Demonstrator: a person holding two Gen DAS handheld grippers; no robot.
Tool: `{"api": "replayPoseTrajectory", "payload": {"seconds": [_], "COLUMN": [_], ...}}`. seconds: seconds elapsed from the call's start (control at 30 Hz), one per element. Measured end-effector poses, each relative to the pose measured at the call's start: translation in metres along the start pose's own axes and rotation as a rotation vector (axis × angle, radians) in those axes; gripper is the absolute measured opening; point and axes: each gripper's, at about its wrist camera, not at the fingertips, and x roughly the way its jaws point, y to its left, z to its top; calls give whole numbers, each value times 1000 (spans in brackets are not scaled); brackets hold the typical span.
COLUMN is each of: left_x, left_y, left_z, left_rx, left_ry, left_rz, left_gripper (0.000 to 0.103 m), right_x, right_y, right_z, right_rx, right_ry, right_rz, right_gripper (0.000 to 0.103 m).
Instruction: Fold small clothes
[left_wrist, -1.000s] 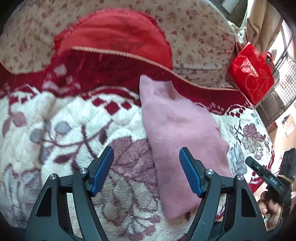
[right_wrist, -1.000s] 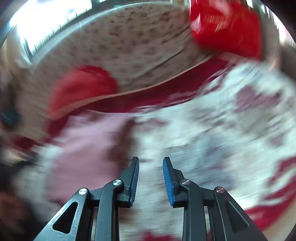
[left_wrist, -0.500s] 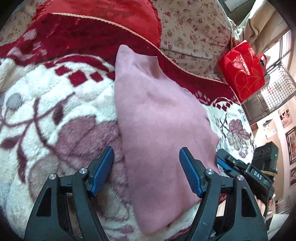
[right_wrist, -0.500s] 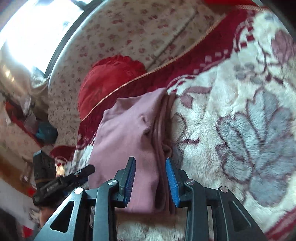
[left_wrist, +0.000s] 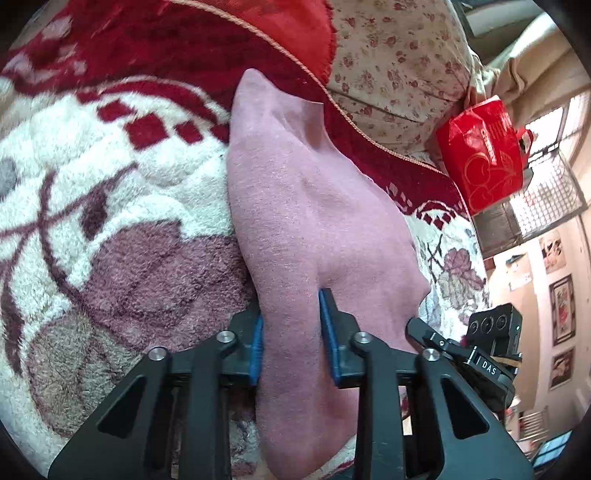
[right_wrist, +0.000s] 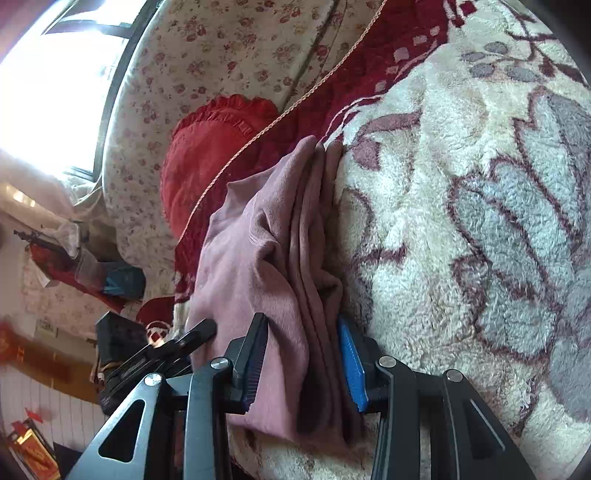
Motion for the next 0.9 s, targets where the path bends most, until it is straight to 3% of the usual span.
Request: {"api": "replayPoseTrajectory", "payload": {"seconds": [0.03, 0.1, 0.2, 0.4, 0.47, 0.53, 0.63, 0.7, 0.8, 0.9], "left_x": [-1, -6, -25, -51, -38, -32, -42, -58, -78, -71], "left_y": [-3, -6, -9, -2, 2, 1, -5, -7, -20, -37], "left_z": [-1, -1, -3, -17, -17, -18, -16, -14, -8, 6], "left_rx": [17, 38, 61, 115, 119, 127, 164, 162, 202, 284], "left_ry": [-6, -15, -19, -27, 16, 9, -65, -170, -320, -310], "left_rz": [7, 7, -18, 60, 122, 182, 249, 285, 312, 251], "left_gripper": [19, 17, 16, 17, 26, 37, 41, 41, 41, 41], "right_x": [1, 2, -3, -5, 1, 0, -24, -45, -43, -14], "right_y": [1, 1, 6, 15, 14, 9, 8, 31, 81, 124], "right_z": [0, 0, -2, -31, -38, -36, -26, -19, -20, -33], "right_rx": [-10, -9, -8, 19, 24, 29, 41, -75, -315, -575], "right_ry": [8, 19, 15, 105, 115, 96, -46, -198, -286, -282], "right_rz": [-7, 7, 54, 147, 97, 21, -89, -194, -187, -264], "right_gripper": [31, 15, 13, 12, 13, 14, 15, 15, 16, 15]}}
